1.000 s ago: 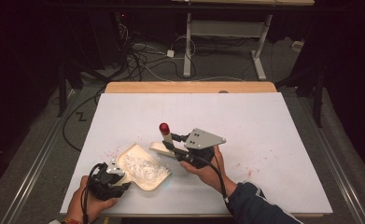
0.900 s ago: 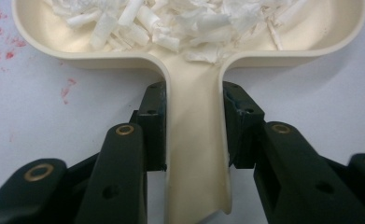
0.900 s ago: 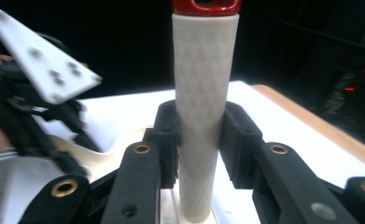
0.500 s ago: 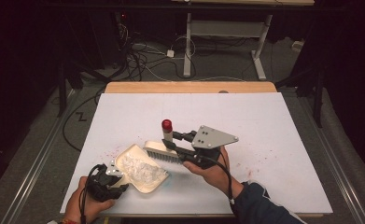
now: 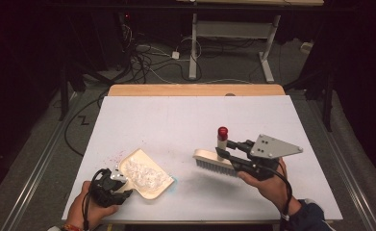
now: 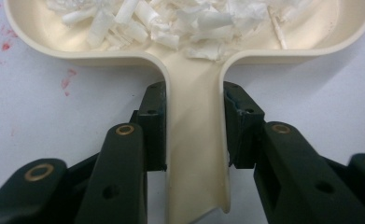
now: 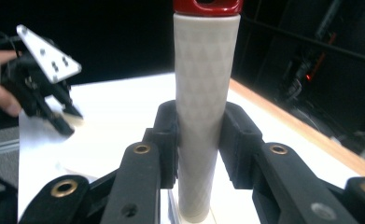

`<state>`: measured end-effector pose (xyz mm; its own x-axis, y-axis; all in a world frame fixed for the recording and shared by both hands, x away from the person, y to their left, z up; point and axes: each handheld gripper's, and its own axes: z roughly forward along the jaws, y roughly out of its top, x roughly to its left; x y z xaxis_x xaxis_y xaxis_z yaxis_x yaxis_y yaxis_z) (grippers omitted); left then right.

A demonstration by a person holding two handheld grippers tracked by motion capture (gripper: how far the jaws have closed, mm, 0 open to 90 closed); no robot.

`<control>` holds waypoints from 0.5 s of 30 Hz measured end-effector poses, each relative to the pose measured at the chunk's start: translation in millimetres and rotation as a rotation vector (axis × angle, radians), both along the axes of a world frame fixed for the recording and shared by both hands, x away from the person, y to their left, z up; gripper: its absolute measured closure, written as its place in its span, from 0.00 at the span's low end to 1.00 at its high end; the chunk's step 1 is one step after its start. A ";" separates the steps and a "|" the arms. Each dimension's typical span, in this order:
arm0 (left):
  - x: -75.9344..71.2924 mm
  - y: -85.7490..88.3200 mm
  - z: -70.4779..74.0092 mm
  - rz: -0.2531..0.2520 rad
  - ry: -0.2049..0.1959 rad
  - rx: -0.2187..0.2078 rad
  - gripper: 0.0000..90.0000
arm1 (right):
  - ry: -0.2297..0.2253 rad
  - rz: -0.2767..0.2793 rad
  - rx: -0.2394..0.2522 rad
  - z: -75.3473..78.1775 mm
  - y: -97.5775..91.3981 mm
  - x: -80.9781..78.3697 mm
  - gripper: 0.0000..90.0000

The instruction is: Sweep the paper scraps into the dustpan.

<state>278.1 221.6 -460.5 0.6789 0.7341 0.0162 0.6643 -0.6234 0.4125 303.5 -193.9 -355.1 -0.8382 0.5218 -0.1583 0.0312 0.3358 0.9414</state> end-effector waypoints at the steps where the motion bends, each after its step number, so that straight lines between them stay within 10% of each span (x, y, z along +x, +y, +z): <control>1: 0.2 0.0 0.2 -0.001 0.000 0.001 0.70 | 0.006 0.000 -0.013 -1.7 -4.2 -2.6 0.79; 15: 0.8 -1.4 0.0 -0.012 -0.003 0.004 0.70 | 0.058 0.030 -0.040 -18.8 28.4 5.0 0.79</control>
